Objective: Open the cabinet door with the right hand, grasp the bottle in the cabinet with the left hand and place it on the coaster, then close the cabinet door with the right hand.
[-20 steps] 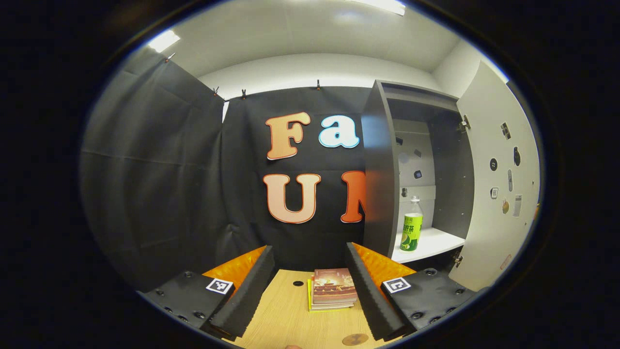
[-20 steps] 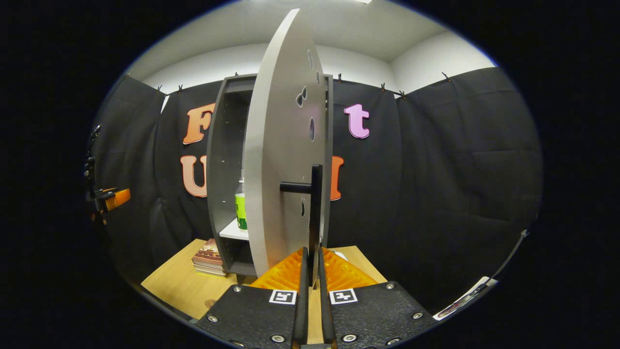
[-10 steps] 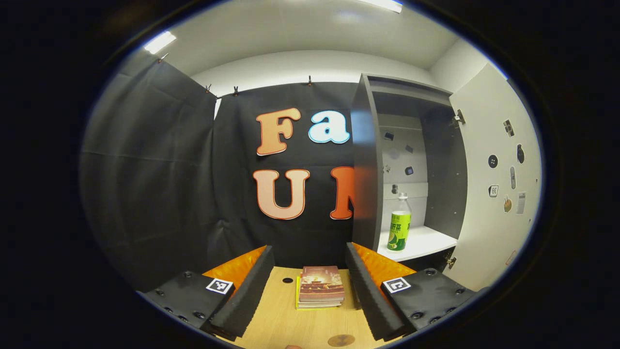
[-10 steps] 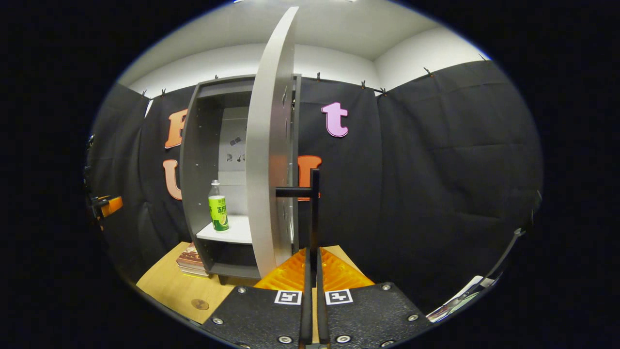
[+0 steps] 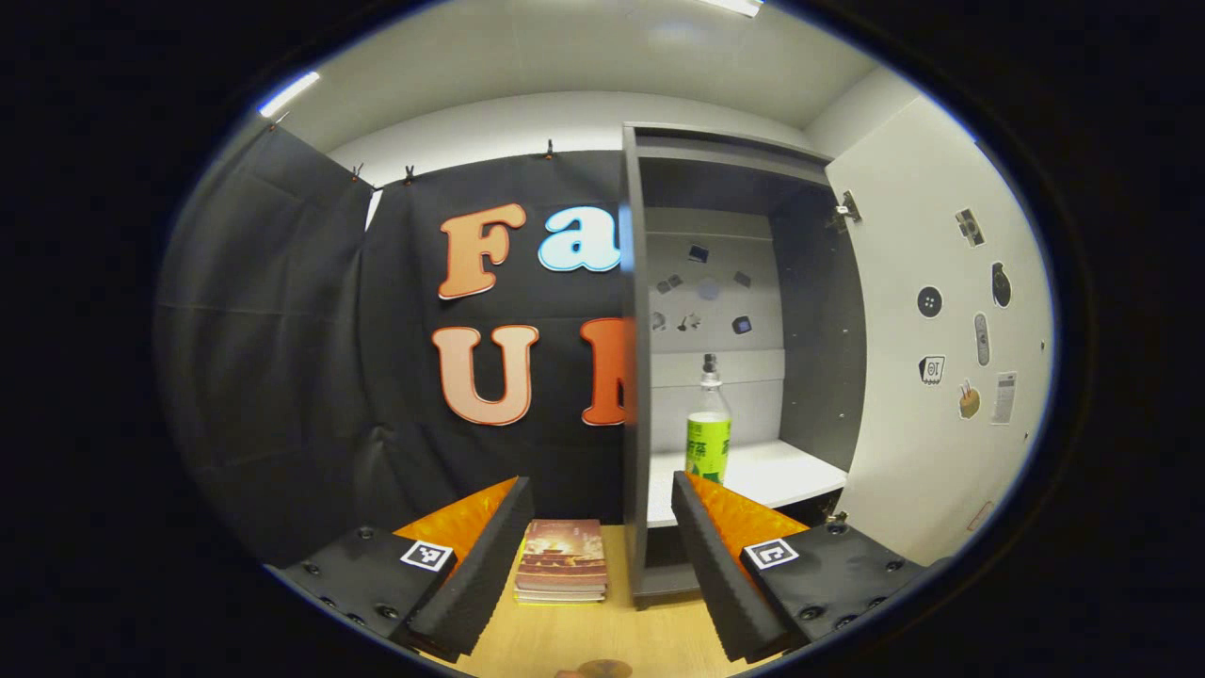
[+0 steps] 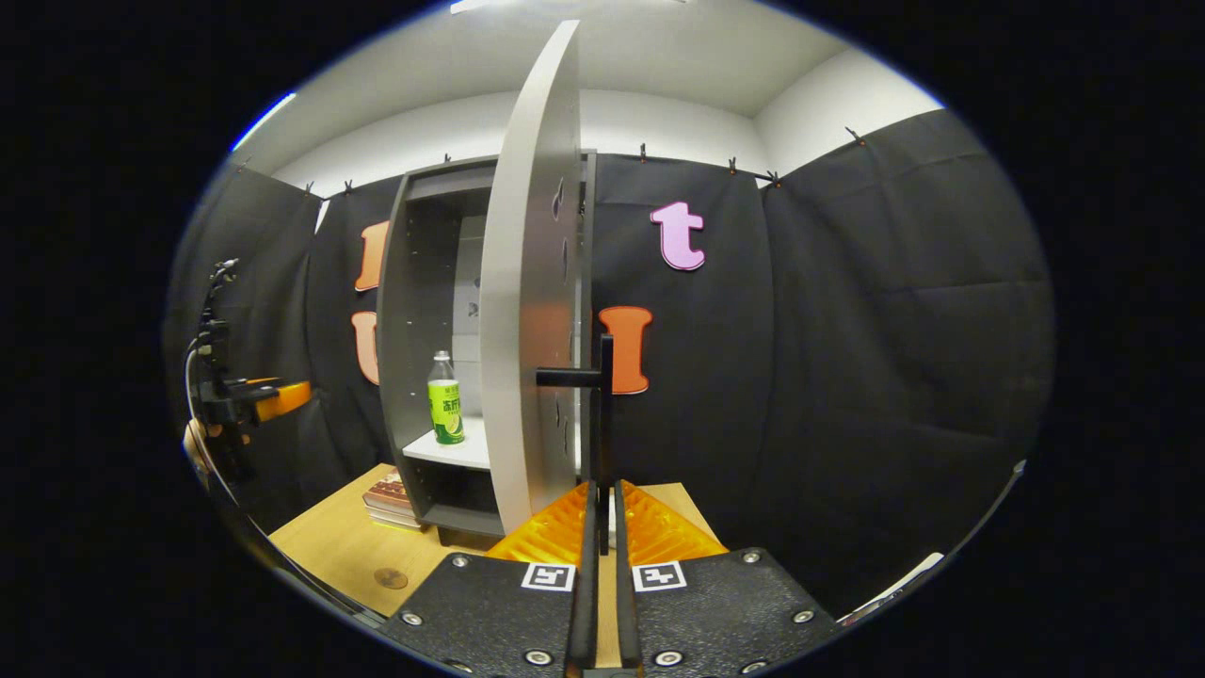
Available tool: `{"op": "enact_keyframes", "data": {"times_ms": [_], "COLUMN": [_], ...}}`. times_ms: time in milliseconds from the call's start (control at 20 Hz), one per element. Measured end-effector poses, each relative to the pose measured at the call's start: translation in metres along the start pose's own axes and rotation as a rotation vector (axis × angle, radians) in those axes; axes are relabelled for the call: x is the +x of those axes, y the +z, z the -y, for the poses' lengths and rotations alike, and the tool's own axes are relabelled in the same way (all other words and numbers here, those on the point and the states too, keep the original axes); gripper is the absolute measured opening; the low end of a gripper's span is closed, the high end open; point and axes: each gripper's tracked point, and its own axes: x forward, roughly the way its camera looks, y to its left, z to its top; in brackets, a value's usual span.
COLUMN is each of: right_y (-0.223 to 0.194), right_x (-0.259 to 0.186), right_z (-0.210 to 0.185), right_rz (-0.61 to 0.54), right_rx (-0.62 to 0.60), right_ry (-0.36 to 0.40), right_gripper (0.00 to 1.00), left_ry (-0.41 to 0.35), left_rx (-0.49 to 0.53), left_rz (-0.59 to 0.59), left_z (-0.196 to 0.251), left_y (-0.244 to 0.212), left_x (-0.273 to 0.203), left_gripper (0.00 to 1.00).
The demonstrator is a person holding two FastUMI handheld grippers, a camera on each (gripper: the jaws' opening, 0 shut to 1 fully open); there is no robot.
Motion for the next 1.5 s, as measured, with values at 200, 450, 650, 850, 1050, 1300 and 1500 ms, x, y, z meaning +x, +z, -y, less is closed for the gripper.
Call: {"op": "enact_keyframes", "data": {"times_ms": [200,450,650,850,1050,1300,1500], "right_y": [0.000,0.000,0.005,0.005,0.003,-0.002,-0.009], "right_x": [-0.008,-0.007,-0.004,0.006,0.022,0.033,0.034], "right_z": [0.014,0.054,0.085,0.108,0.120,0.136,0.148], "right_rz": [0.003,0.001,0.032,0.045,0.046,0.036,0.025], "right_rx": [0.058,0.053,0.017,-0.019,-0.034,-0.007,0.009], "right_ry": [-0.010,-0.112,-0.187,-0.228,-0.245,-0.272,-0.293], "right_gripper": [0.11,0.14,0.22,0.50,0.84,0.98,0.93], "left_ry": [-0.010,-0.024,-0.041,-0.041,-0.003,0.009,-0.013], "left_rx": [-0.005,0.004,-0.003,0.011,0.054,0.075,0.034], "left_rz": [0.005,-0.008,-0.012,-0.015,-0.023,-0.051,-0.088], "left_z": [0.038,0.078,0.105,0.123,0.123,0.123,0.129], "left_y": [0.001,-0.005,-0.006,-0.011,-0.019,-0.038,-0.056], "left_x": [0.028,0.069,0.101,0.132,0.169,0.214,0.236], "left_gripper": [0.96,0.94,0.97,0.97,0.96,0.94,0.96]}}
